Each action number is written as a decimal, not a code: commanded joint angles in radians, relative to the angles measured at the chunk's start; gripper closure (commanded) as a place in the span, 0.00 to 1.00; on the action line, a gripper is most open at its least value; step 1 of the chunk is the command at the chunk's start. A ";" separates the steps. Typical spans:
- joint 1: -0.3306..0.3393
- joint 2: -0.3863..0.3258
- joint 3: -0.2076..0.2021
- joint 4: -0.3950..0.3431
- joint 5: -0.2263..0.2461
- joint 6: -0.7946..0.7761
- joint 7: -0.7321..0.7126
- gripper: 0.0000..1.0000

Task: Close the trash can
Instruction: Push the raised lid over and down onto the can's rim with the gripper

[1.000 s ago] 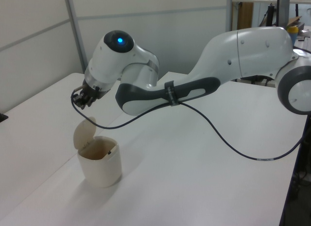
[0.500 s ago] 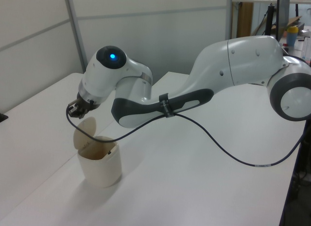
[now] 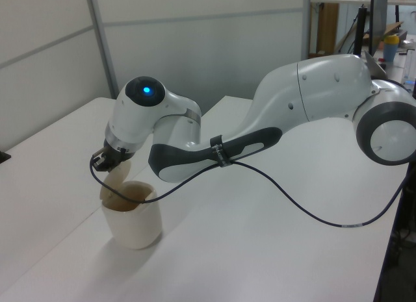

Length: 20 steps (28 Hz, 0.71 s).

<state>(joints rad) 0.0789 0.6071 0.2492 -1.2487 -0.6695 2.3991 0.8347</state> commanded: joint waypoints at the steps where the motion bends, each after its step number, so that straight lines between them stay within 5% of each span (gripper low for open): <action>1: 0.004 -0.013 0.016 -0.040 -0.002 -0.046 -0.011 1.00; 8: 0.002 -0.017 0.039 -0.057 0.025 -0.098 -0.029 1.00; 17: -0.008 -0.052 0.038 -0.075 0.226 -0.212 -0.199 1.00; 20: -0.014 -0.053 0.038 -0.078 0.235 -0.227 -0.210 1.00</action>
<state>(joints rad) 0.0789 0.5931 0.2861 -1.2875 -0.4834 2.2144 0.6778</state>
